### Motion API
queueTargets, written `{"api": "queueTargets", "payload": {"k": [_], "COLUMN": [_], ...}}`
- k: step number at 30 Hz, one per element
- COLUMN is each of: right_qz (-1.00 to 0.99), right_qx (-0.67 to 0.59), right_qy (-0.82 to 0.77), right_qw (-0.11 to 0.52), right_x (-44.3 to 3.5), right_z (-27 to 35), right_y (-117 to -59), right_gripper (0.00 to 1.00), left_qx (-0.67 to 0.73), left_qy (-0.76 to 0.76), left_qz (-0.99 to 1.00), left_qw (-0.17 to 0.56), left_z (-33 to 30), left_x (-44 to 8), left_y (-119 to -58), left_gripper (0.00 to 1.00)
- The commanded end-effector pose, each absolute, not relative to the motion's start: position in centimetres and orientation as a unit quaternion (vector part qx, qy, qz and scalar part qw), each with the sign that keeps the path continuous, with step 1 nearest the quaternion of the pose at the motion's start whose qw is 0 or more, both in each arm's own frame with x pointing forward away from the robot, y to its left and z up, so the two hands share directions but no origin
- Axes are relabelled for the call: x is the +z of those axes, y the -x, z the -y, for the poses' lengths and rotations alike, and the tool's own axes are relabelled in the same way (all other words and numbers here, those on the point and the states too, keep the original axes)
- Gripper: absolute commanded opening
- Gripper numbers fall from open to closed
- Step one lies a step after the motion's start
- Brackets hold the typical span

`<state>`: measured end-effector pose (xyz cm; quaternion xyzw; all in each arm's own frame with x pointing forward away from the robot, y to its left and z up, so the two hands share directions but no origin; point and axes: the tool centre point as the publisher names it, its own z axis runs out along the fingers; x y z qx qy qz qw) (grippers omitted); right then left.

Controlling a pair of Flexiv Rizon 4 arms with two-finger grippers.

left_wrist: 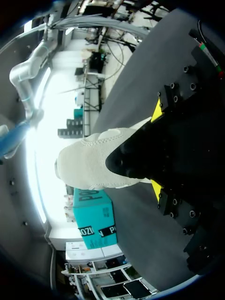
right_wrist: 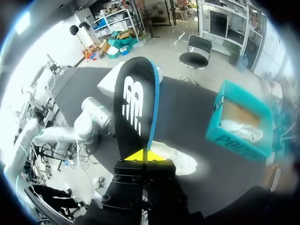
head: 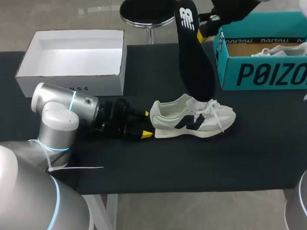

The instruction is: Take the shoe out of the shoebox, open the shoe tongue, remove and reinsert the insole, then place the shoe into the shoebox

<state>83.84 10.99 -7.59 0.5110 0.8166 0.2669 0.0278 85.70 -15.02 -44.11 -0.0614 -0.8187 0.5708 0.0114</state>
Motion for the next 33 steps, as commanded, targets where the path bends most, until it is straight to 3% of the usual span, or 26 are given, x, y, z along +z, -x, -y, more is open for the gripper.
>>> {"api": "queueTargets", "payload": {"k": [1, 18, 33], "right_qz": [-0.802, -0.787, -0.826], "right_qx": [0.286, 0.297, 0.282], "right_qy": [-0.521, -0.534, -0.484], "right_qw": [0.062, 0.081, 0.063], "right_x": [-6.7, -5.0, -5.0], "right_z": [-9.7, -8.4, -7.3], "right_y": [-79.9, -72.0, -73.8], "right_gripper": [0.00, 0.00, 0.00], "left_qx": [0.570, 0.570, 0.570], "left_qy": [0.062, 0.062, 0.062], "left_qz": [0.819, 0.819, 0.819], "left_qw": [0.012, 0.012, 0.012], "left_z": [15.1, 15.1, 15.1], "left_x": [-44.3, -44.3, -44.3], "left_y": [-85.7, -85.7, -85.7], "left_gripper": [0.00, 0.00, 0.00]}}
